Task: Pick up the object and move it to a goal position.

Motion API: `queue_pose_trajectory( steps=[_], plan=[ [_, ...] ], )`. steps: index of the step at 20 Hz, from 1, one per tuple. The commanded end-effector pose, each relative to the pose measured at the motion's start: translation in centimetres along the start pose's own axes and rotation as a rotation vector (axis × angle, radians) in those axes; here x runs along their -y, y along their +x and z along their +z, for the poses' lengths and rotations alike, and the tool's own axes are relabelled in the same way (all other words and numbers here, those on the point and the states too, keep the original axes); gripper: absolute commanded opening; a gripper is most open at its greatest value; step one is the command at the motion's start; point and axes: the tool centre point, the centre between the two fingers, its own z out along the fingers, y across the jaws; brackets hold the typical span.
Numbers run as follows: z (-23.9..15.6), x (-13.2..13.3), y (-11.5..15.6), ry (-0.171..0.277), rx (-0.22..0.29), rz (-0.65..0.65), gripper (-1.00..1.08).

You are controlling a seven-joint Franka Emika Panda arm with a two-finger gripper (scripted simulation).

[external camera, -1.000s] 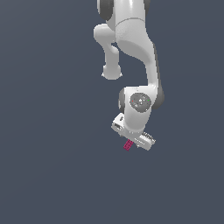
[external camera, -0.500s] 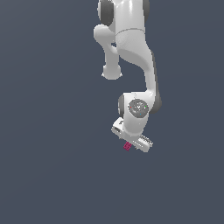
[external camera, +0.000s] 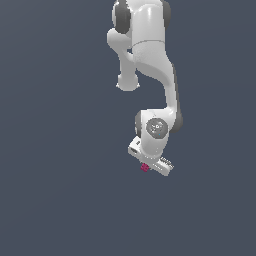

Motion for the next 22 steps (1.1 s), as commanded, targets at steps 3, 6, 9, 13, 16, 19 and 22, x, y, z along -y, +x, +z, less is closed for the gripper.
queue_pose_trajectory(
  steps=[3,6,9,13,16,19,22],
  plan=[
    [0.0,0.0,0.0,0.000,-0.001,0.000,-1.00],
    [0.0,0.0,0.0,0.000,-0.001,0.000,-1.00],
    [0.0,0.0,0.1,0.000,0.000,0.000,-1.00],
    [-0.4,-0.8,0.4,0.000,0.000,0.000,-1.00],
    [-1.0,-2.0,0.9,0.000,0.000,0.000,-1.00],
    [-1.9,-3.9,1.7,0.000,0.000,0.000,-1.00],
    [-3.2,-6.4,2.8,0.000,0.000,0.001,-1.00]
  ],
)
